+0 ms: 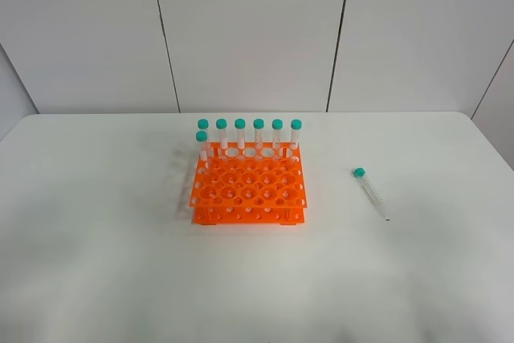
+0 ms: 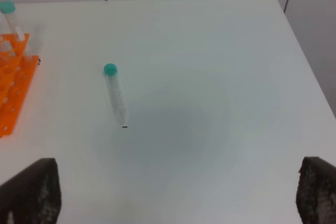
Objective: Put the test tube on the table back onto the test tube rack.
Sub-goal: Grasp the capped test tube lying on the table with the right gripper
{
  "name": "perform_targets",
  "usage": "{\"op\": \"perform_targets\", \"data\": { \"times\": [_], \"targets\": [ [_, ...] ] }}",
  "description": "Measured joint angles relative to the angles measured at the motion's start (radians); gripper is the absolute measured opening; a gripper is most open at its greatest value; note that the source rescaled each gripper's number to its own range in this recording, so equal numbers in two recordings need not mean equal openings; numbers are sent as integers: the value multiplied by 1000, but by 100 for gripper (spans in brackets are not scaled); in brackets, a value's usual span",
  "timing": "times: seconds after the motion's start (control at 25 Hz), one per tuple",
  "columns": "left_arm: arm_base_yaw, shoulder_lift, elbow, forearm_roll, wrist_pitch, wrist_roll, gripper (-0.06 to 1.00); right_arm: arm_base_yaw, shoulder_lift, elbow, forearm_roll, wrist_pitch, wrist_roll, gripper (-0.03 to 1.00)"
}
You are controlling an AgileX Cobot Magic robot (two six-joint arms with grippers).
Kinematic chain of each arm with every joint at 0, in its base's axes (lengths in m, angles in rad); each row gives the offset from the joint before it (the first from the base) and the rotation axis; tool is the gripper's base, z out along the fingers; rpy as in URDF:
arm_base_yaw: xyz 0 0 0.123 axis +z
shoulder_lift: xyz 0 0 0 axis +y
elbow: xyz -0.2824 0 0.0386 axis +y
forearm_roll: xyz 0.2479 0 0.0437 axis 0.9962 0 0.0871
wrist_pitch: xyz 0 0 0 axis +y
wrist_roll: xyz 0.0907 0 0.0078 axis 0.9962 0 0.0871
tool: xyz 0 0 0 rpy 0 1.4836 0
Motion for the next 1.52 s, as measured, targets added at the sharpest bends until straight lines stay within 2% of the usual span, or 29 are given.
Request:
{"op": "perform_targets", "data": {
  "times": [0.36, 0.48, 0.96, 1.12, 1.36, 1.52],
  "targets": [
    [0, 0, 0, 0, 0, 0, 100, 0, 7, -4, -7, 1, 0, 100],
    [0, 0, 0, 0, 0, 0, 100, 0, 102, -47, -8, 1, 0, 100],
    [0, 0, 0, 0, 0, 0, 100, 0, 963, -386, -8, -3, 0, 100],
    [0, 0, 0, 0, 0, 0, 100, 0, 1262, -499, -8, -5, -43, 100],
    [0, 0, 0, 0, 0, 0, 100, 5, 1616, -704, -1, -23, -85, 100],
    [0, 0, 0, 0, 0, 0, 100, 67, 1758, -794, 23, -83, -125, 100]
  ]
}}
